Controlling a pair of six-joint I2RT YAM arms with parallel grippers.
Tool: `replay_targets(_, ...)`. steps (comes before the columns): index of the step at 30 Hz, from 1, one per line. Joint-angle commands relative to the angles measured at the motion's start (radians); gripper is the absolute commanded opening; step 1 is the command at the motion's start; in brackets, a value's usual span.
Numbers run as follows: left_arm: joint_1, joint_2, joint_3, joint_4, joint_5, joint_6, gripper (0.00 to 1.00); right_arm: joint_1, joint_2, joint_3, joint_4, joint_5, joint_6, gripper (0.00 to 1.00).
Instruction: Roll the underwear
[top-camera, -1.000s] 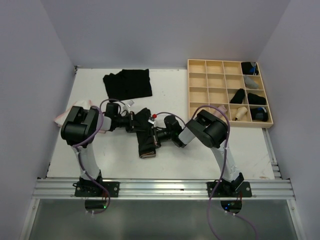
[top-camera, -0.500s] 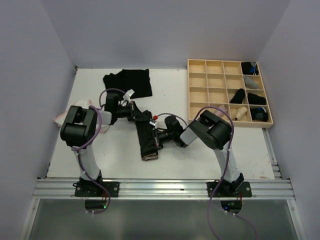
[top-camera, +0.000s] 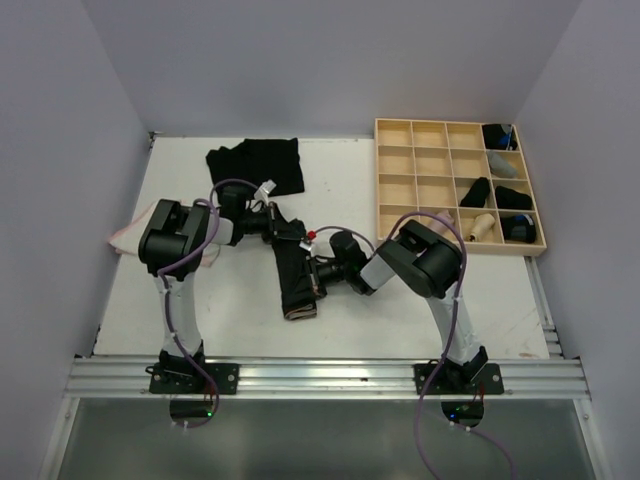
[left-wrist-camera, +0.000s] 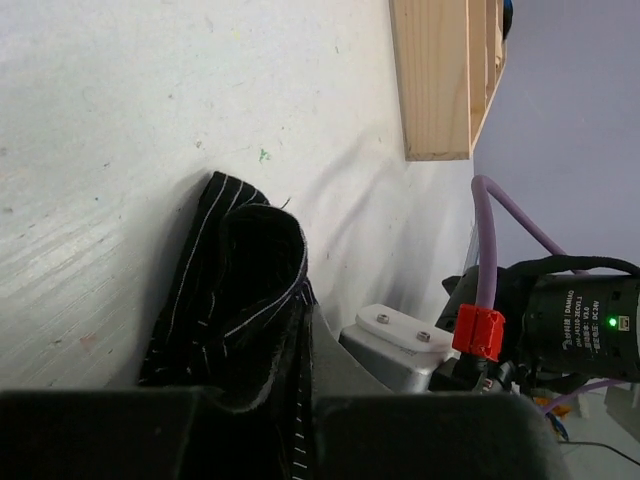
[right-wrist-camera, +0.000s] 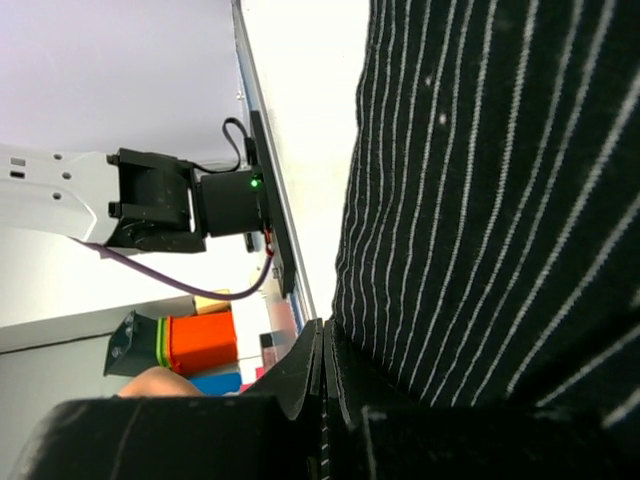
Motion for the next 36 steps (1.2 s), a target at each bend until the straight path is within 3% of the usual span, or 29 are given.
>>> replay_targets(1, 0.007, -0.05, 0.051, 0.077, 0.023, 0.02, 0.07, -0.008, -0.072, 0.051, 0.012, -0.009, 0.011, 0.0)
replay_targets(8, 0.014, -0.3, 0.049, 0.001, 0.087, 0.114, 0.37, -0.058, -0.265, 0.054, -0.009, -0.061, 0.045, 0.13)
replay_targets(10, 0.022, -0.357, 0.026, -0.09, 0.069, 0.168, 0.41, -0.067, -0.305, 0.044, -0.099, -0.087, -0.065, 0.15)
replay_targets(12, 0.033, -0.444, 0.01, -0.155, 0.034, 0.274, 0.45, -0.073, -0.335, 0.042, -0.314, -0.075, -0.241, 0.15)
replay_targets(15, 0.04, -0.567, -0.008, -0.396, -0.057, 0.556, 0.45, -0.074, -0.336, 0.088, -0.622, -0.052, -0.505, 0.15)
replay_targets(17, 0.04, -0.644, -0.045, -0.546, -0.082, 0.742, 0.46, -0.076, -0.304, 0.135, -0.746, -0.024, -0.581, 0.15)
replay_targets(20, 0.013, -0.75, -0.089, -0.766, -0.114, 1.07, 0.47, -0.078, -0.25, 0.165, -0.75, -0.014, -0.616, 0.15)
replay_targets(22, -0.077, -0.819, -0.192, -0.815, -0.253, 1.202, 0.47, -0.076, -0.222, 0.168, -0.73, -0.003, -0.609, 0.15)
replay_targets(23, -0.117, -0.892, -0.279, -0.814, -0.325, 1.298, 0.47, -0.076, -0.195, 0.168, -0.685, -0.003, -0.595, 0.15)
replay_targets(28, -0.325, -1.072, -0.451, -0.676, -0.434, 1.417, 0.46, -0.074, -0.116, 0.169, -0.635, 0.016, -0.543, 0.15)
replay_targets(36, -0.542, -1.11, -0.561, -0.545, -0.566, 1.524, 0.47, -0.076, -0.007, 0.179, -0.709, 0.054, -0.573, 0.14)
